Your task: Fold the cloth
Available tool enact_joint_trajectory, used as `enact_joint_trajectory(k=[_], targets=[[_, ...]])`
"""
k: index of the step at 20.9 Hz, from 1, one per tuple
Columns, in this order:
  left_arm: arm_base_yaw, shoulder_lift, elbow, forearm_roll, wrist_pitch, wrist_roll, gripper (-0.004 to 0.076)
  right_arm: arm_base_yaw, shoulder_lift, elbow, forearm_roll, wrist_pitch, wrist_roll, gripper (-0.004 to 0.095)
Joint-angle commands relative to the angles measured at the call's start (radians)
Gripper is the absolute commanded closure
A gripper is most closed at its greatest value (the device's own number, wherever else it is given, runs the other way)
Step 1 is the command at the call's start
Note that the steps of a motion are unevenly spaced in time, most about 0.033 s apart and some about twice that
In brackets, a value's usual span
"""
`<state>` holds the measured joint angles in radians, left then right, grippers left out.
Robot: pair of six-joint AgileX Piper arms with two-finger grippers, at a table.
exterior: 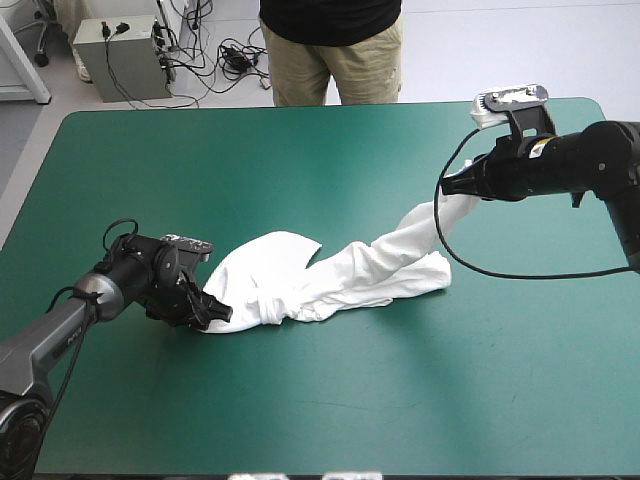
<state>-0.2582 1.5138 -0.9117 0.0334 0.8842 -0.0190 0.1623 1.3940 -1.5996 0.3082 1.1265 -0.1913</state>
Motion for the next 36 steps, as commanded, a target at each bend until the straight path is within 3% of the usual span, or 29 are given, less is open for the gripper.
enact_joint_trajectory(k=[1, 2, 4, 5, 11, 16, 24, 28, 32, 34, 36], targets=[[0.0, 0.009, -0.023, -0.044, -0.015, 0.013, 0.0325, 0.001, -0.029, -0.033, 0.014, -0.052, -0.009, 0.0925], [0.0, 0.014, -0.023, -0.059, -0.015, 0.041, 0.0346, 0.001, -0.029, -0.033, 0.014, -0.052, -0.009, 0.0925], [0.0, 0.014, -0.023, -0.132, -0.003, 0.1, 0.0556, 0.001, -0.029, -0.033, 0.013, -0.054, -0.009, 0.0925], [0.0, 0.014, -0.023, -0.143, -0.003, 0.1, 0.0729, 0.001, -0.029, -0.033, 0.013, -0.058, -0.009, 0.0925], [0.0, -0.05, -0.052, -0.123, 0.014, 0.099, 0.0733, 0.001, -0.029, -0.033, 0.013, -0.056, -0.009, 0.0925], [0.0, -0.169, -0.252, -0.105, 0.044, 0.097, 0.0733, 0.001, -0.029, -0.033, 0.013, -0.042, -0.009, 0.0925], [0.0, -0.195, -0.619, -0.033, 0.105, 0.097, 0.0733, 0.001, -0.033, -0.04, 0.013, -0.032, -0.005, 0.0925], [0.0, -0.195, -0.86, -0.044, 0.114, 0.099, 0.0733, 0.001, -0.051, -0.142, 0.012, -0.036, -0.005, 0.0925], [0.0, -0.205, -1.114, -0.046, 0.173, 0.123, 0.0733, 0.001, -0.051, -0.393, 0.021, 0.03, 0.015, 0.0925], [0.0, -0.236, -1.143, -0.07, 0.187, 0.135, 0.0733, 0.001, -0.055, -0.471, 0.018, 0.123, 0.031, 0.0925], [-0.001, -0.29, -1.12, -0.12, 0.2, 0.149, 0.0733, 0.001, -0.1, -0.473, 0.016, 0.121, 0.057, 0.0924]])
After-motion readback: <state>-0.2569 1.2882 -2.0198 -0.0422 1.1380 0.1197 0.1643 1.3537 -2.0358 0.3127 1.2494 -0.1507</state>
